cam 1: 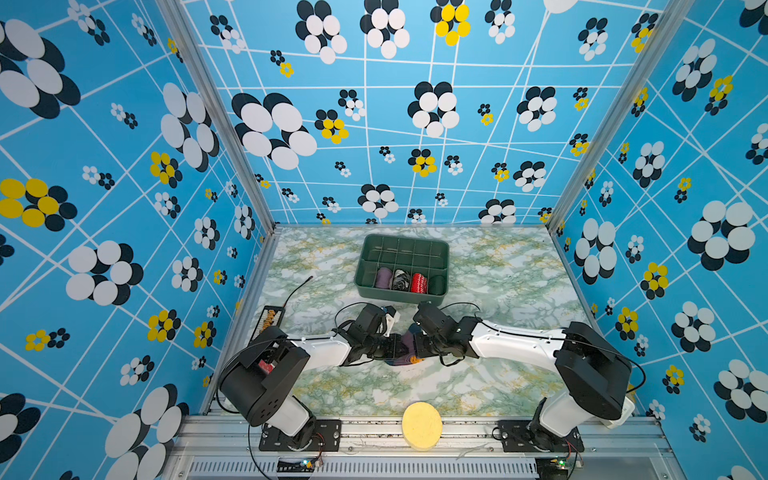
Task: Roll the socks
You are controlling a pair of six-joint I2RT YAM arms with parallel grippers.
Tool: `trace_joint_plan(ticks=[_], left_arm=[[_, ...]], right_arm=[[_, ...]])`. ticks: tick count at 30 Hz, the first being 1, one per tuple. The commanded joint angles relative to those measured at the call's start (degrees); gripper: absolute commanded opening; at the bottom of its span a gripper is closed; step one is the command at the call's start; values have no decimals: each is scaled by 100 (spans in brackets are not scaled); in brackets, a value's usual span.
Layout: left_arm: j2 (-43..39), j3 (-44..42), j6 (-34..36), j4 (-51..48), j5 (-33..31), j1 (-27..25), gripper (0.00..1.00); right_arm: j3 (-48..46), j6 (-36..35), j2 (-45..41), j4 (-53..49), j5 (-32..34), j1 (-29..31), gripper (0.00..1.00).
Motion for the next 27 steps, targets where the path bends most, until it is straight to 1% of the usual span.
trace_joint_plan(ticks=[1, 9, 17, 21, 27], left_arm=[[-358, -75, 1, -762, -295, 54, 13], [-1015, -372, -126, -804, -319, 97, 14], [-1405, -777, -164, -749, -254, 380, 14], [-1560, -900, -144, -771, -190, 517, 14], [-1800, -980, -81, -902, -162, 690, 15]], right_arm=[[378, -292, 274, -1263, 899, 173, 0], [1282, -380, 784, -2406, 1831, 478, 0], [2110, -371, 1283, -3342, 2669, 790, 0], [2602, -362, 1740, -3847, 3117, 1014, 0], [3056, -362, 2356, -4139, 3236, 1269, 0]])
